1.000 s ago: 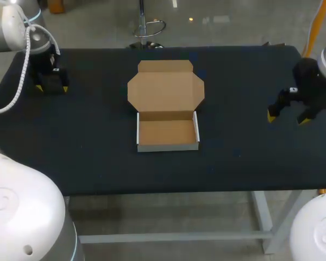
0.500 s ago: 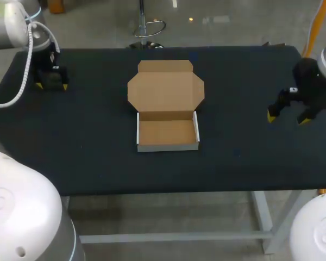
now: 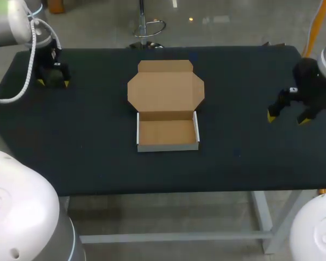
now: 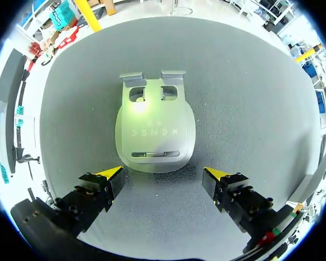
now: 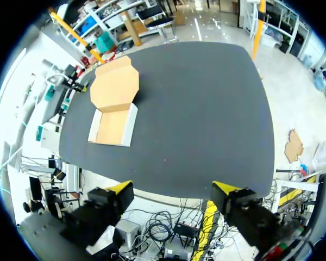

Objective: Assemble the packaging by folding the flat box into shape, placing the metal phone stand inside, and closing the box properly

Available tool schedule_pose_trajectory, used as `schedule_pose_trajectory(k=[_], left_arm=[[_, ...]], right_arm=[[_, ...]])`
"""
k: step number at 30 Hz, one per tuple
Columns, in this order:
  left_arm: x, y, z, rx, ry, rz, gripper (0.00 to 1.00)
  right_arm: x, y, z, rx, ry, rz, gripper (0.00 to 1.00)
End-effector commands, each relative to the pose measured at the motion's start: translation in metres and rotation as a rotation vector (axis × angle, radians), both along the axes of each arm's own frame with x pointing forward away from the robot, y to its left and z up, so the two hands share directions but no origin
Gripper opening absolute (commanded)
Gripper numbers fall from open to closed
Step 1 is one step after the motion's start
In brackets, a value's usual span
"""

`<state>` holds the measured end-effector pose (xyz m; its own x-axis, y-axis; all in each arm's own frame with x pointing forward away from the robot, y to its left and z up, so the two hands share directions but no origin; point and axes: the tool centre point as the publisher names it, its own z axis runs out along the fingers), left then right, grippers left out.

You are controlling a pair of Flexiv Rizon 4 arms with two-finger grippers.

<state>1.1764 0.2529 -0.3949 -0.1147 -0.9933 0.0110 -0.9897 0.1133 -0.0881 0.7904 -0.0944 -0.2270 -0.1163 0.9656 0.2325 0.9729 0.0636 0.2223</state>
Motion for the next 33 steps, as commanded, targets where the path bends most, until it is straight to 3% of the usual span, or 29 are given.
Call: schedule_pose_trajectory(k=[1,33], left_arm=[[0.01,0.001,-0.003,-0.002,0.019,-0.001,1.0],[0.036,-0.003,-0.004,-0.004,0.004,-0.026,1.0]], right_arm=[[-0.001,0.0,0.002,-0.002,0.004,0.001,1.0],[-0.001,0.0,0.002,-0.002,0.004,0.001,1.0]])
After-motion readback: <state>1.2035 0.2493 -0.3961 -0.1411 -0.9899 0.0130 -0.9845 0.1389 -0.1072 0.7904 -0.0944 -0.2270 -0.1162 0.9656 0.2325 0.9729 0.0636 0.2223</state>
